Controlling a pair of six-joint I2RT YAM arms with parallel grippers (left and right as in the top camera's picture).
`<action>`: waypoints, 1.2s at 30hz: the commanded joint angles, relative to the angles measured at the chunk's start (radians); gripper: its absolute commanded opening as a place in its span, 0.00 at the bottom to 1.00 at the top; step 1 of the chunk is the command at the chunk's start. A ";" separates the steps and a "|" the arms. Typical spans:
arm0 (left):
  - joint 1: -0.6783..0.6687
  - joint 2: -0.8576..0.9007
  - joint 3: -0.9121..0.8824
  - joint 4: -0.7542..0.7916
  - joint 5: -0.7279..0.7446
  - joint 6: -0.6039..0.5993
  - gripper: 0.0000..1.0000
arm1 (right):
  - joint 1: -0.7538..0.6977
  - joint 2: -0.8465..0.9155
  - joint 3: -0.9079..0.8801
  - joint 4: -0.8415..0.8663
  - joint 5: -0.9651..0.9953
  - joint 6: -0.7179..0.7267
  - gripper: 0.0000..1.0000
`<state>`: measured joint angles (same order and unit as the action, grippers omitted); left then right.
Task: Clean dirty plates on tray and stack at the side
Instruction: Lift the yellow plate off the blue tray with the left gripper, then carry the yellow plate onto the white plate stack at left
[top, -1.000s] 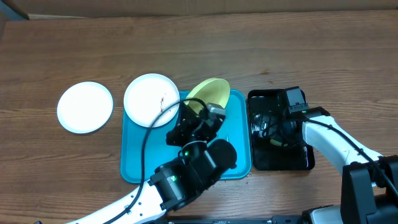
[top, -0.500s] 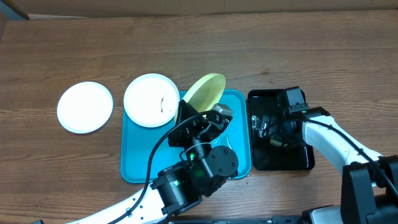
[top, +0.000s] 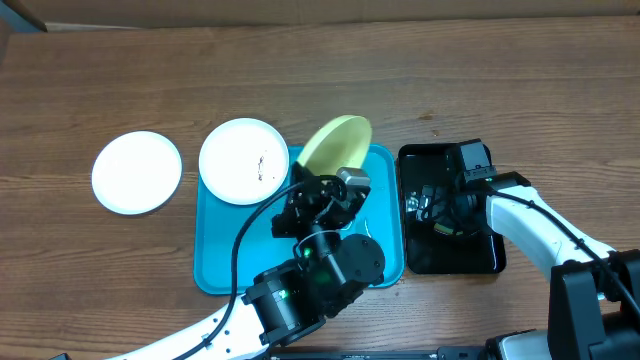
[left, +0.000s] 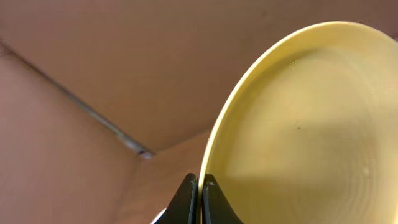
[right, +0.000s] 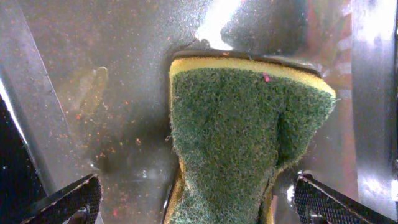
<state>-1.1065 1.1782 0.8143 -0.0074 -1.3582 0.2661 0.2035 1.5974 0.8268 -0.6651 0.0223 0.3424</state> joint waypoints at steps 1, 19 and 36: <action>0.033 -0.017 0.019 -0.094 0.277 -0.337 0.04 | -0.001 -0.028 -0.003 0.006 -0.006 -0.002 1.00; 1.062 -0.017 0.019 -0.314 1.523 -0.855 0.04 | -0.001 -0.028 -0.003 0.006 -0.006 -0.003 1.00; 1.704 0.237 0.019 -0.331 1.460 -0.853 0.04 | -0.001 -0.028 -0.003 0.006 -0.006 -0.002 1.00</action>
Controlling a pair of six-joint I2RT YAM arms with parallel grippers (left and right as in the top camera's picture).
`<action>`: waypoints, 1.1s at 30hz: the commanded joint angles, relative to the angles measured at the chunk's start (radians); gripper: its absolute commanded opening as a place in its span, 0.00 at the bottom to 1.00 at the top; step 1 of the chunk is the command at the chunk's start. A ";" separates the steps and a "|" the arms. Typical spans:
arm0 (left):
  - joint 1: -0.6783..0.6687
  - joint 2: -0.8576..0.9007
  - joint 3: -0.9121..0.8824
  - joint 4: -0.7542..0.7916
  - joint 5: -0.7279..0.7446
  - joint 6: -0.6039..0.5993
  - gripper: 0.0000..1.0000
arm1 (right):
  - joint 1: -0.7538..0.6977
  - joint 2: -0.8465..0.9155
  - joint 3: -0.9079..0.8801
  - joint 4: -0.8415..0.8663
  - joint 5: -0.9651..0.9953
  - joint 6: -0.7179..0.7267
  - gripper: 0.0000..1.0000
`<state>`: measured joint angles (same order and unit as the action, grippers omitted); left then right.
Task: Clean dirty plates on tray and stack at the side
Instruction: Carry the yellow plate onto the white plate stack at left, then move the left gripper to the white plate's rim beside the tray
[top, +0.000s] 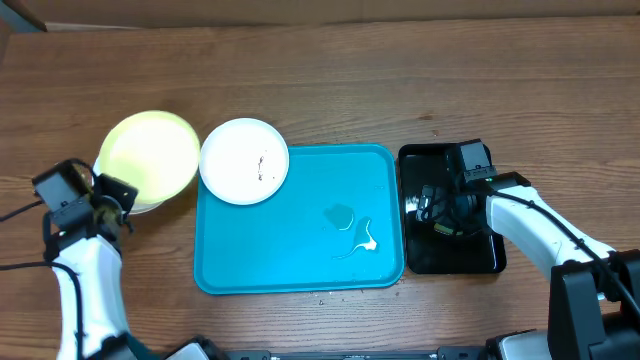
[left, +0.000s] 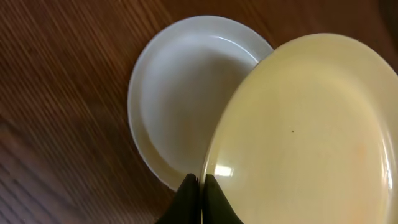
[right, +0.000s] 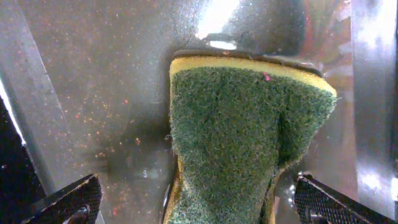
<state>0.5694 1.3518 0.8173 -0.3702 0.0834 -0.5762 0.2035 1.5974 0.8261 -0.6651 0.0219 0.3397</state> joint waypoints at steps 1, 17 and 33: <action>0.035 0.087 0.016 0.055 0.018 0.001 0.04 | -0.001 -0.028 -0.002 0.006 -0.006 0.000 1.00; 0.059 0.177 0.017 0.171 0.022 0.024 0.82 | -0.001 -0.028 -0.002 0.006 -0.006 0.000 1.00; -0.142 0.140 0.049 0.026 0.449 0.130 0.63 | -0.001 -0.028 -0.002 0.006 -0.006 0.000 1.00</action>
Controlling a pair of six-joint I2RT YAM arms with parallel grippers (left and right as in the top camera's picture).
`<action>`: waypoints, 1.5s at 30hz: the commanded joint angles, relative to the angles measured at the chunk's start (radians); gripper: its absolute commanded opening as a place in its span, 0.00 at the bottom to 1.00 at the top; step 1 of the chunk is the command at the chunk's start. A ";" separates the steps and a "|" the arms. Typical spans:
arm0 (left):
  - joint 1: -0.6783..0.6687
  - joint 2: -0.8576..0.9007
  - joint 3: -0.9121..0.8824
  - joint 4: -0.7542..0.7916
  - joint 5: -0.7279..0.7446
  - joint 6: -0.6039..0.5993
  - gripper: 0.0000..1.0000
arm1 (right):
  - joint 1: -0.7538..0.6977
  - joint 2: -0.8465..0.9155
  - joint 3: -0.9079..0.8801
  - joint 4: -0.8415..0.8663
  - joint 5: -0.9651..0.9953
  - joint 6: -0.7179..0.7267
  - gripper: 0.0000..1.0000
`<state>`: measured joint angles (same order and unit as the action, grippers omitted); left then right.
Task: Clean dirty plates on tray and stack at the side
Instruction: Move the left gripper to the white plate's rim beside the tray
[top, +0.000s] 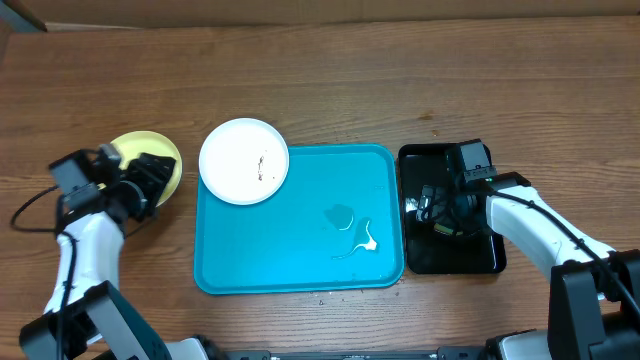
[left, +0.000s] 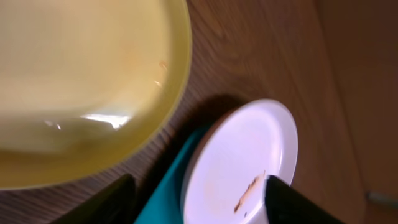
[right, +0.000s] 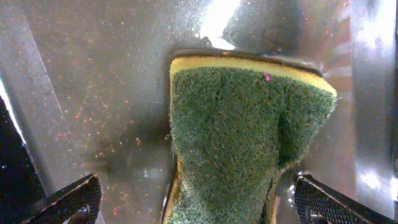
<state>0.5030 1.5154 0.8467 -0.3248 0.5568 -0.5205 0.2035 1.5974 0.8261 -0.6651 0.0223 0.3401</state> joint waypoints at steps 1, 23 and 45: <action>-0.103 -0.024 0.020 -0.029 -0.058 0.085 0.63 | -0.001 -0.028 -0.002 0.006 -0.006 0.000 1.00; -0.430 0.308 0.618 -0.644 -0.495 0.360 0.64 | -0.001 -0.028 -0.002 0.006 -0.006 0.000 1.00; -0.408 0.448 0.552 -0.537 -0.507 0.356 0.47 | -0.001 -0.028 -0.002 0.006 -0.006 0.000 1.00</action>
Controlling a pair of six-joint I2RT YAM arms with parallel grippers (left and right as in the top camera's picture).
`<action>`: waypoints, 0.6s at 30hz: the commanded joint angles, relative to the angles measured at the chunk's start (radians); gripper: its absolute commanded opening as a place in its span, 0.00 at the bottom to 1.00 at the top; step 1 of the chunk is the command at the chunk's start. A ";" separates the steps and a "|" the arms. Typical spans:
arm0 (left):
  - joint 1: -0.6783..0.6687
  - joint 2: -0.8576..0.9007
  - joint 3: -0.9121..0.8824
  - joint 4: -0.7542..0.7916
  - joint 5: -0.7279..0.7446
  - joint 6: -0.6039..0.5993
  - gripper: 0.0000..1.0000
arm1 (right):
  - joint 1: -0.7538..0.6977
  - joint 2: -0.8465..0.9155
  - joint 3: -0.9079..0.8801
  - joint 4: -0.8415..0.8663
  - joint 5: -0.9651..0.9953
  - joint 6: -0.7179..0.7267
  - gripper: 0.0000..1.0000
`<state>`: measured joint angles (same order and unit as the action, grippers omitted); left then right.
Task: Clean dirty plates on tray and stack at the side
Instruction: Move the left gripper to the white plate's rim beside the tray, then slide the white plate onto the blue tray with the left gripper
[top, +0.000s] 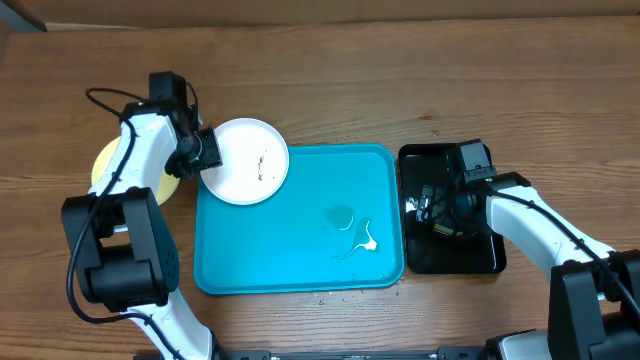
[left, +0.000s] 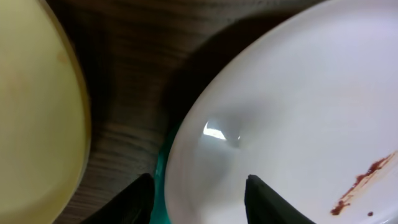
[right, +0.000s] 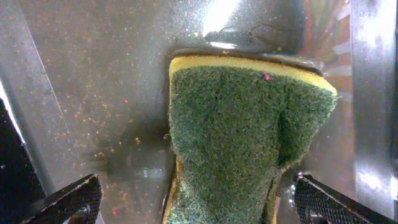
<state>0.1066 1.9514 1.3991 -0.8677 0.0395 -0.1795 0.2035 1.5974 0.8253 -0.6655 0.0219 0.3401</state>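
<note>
A white plate (top: 246, 160) with a brown smear (left: 364, 180) rests on the far left corner of the blue tray (top: 300, 250). My left gripper (top: 203, 157) is open, its fingertips either side of the plate's left rim (left: 186, 149). A yellow plate (top: 104, 160) lies on the table to the left, largely hidden by the left arm. The green and yellow sponge (right: 245, 137) lies in the black bin (top: 450, 255), between the wide open fingers of my right gripper (right: 193, 202).
A wet smear (top: 352, 235) marks the tray's right half. The wood table (top: 400, 80) stretches behind. A cardboard edge runs along the far side.
My left gripper has moved right from the yellow plate to the white plate's left rim, still open. The right gripper and sponge are unchanged.
My left gripper held the yellow plate tilted over the tray, then carried it over a white plate at the far left. Then it was open with the yellow plate lying there. Now it straddles the dirty white plate's rim. The right gripper stayed over the sponge.
</note>
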 joint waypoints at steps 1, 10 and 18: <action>-0.012 0.012 0.003 0.005 0.017 0.015 0.45 | -0.001 -0.028 -0.002 0.007 -0.006 0.000 1.00; -0.037 0.012 -0.006 0.001 0.060 0.015 0.30 | -0.001 -0.028 -0.002 0.007 -0.006 0.000 1.00; -0.120 0.012 -0.048 -0.012 0.068 0.015 0.31 | -0.001 -0.028 -0.002 0.007 -0.006 0.000 1.00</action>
<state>0.0216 1.9518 1.3724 -0.8707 0.0818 -0.1757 0.2035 1.5974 0.8253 -0.6651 0.0223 0.3401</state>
